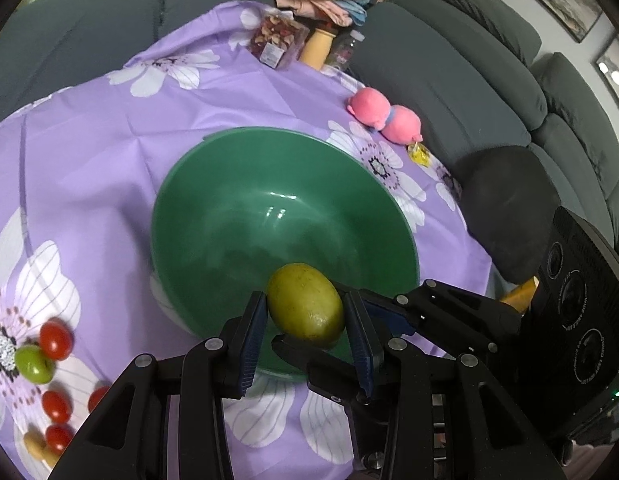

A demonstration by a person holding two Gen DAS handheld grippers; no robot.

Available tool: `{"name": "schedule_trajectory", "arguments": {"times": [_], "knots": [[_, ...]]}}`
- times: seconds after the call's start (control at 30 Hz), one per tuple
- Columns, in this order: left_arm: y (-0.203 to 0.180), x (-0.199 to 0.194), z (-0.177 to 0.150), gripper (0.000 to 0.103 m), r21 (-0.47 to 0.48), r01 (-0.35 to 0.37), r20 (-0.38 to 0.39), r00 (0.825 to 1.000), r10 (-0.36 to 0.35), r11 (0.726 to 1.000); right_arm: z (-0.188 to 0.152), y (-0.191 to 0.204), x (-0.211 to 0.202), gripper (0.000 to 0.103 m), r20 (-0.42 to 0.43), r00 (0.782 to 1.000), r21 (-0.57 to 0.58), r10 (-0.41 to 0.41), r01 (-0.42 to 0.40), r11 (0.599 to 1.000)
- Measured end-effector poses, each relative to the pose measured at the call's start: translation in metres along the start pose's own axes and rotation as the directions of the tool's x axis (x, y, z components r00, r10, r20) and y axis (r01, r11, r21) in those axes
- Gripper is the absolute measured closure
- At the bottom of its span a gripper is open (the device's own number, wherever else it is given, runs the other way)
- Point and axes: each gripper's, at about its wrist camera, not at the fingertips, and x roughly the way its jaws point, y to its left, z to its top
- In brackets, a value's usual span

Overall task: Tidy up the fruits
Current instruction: 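Carry the lemon over the green bowl and open the right gripper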

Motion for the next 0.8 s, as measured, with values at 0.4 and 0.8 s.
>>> {"name": "schedule_trajectory", "arguments": {"times": [0.4,0.8], "knots": [[0.003,0.007,0.001,0.063,-0.021,-0.013,-0.025,1.0,0.013,1.0,-0.002,-0.006,0.008,0.065,-0.035,0.999,0.021,-0.027,0.028,0.999],[0.005,-0.031,-0.01,0.056,-0.005,-0.154,0.058,0.986,0.154,0.988,-0.001,0.014,-0.019,0.055,0.011,0.996,-0.038,-0.086,0.086,0.996]]}}
